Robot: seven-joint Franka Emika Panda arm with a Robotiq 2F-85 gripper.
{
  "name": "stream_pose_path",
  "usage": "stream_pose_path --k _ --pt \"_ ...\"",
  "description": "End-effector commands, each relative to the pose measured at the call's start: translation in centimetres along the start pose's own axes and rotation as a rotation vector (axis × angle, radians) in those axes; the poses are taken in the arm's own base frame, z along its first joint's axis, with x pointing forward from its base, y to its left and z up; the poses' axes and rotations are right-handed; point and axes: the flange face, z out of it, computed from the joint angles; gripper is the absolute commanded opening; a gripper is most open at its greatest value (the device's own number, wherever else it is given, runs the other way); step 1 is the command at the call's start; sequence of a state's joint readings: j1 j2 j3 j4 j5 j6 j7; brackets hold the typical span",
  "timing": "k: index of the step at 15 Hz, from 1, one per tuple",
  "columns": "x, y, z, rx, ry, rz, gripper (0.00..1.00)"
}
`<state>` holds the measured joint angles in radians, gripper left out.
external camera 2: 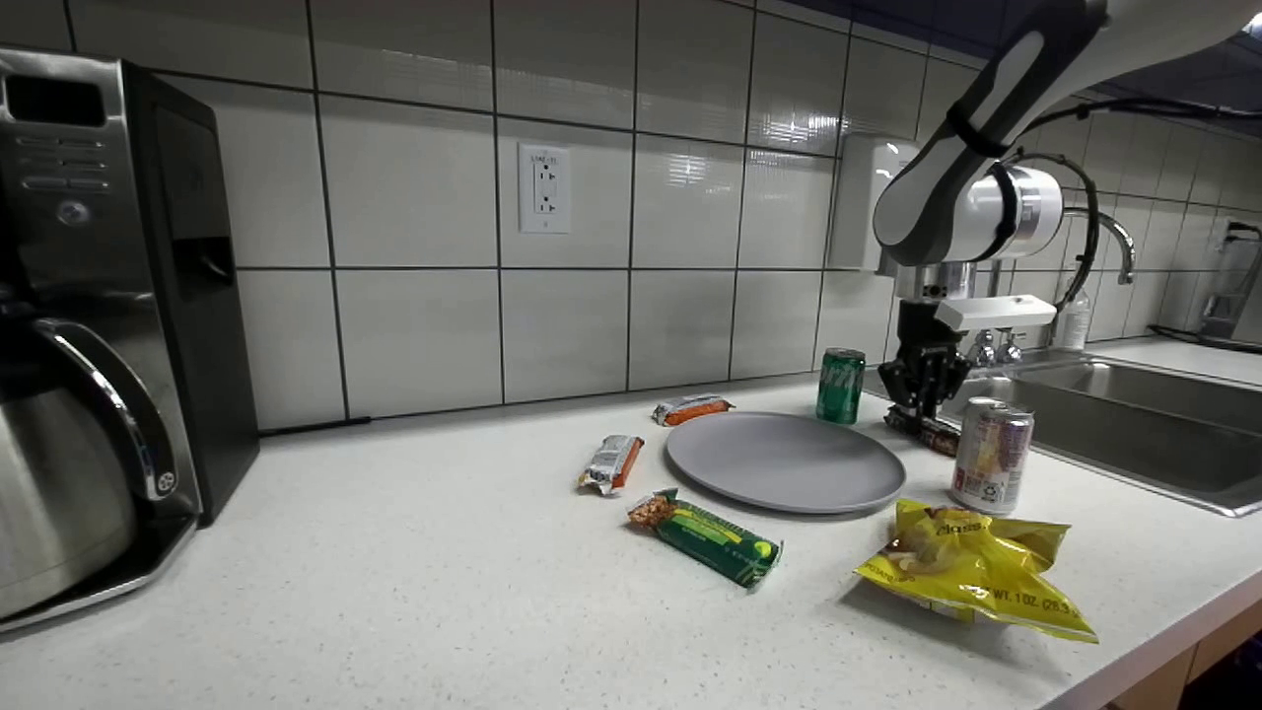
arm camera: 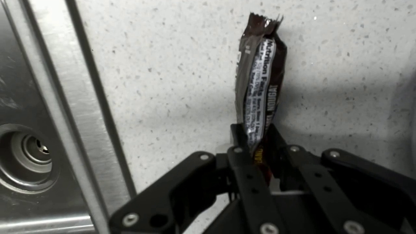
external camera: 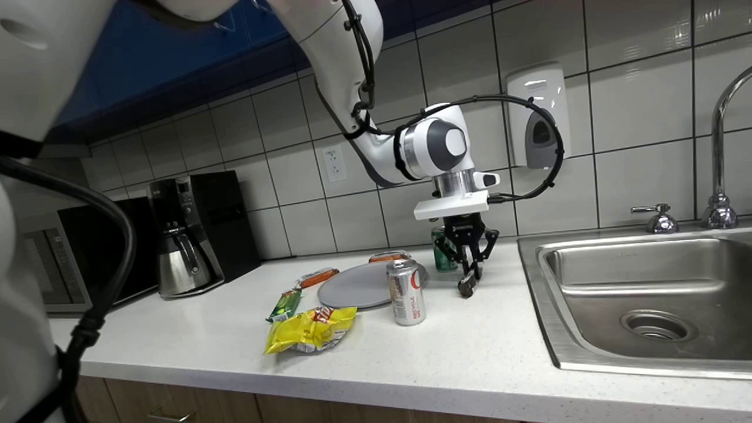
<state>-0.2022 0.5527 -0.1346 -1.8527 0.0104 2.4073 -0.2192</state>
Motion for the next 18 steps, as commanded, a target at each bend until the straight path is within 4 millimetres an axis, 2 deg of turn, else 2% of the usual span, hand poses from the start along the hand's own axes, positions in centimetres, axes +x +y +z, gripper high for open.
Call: stream_pose_path --k 1,8,14,18 --pt "-0.3 0.1 -2.4 0.041 0.022 -0.004 0.05" --pt "-0.8 -1.8 -6.7 0.046 0.075 -0.023 0.05" --pt "-2.8 -2.7 -11.2 0.042 0.138 -0.029 0.05" --pt "-4.1 -3.6 -13.2 0.041 0.160 -0.040 0.05"
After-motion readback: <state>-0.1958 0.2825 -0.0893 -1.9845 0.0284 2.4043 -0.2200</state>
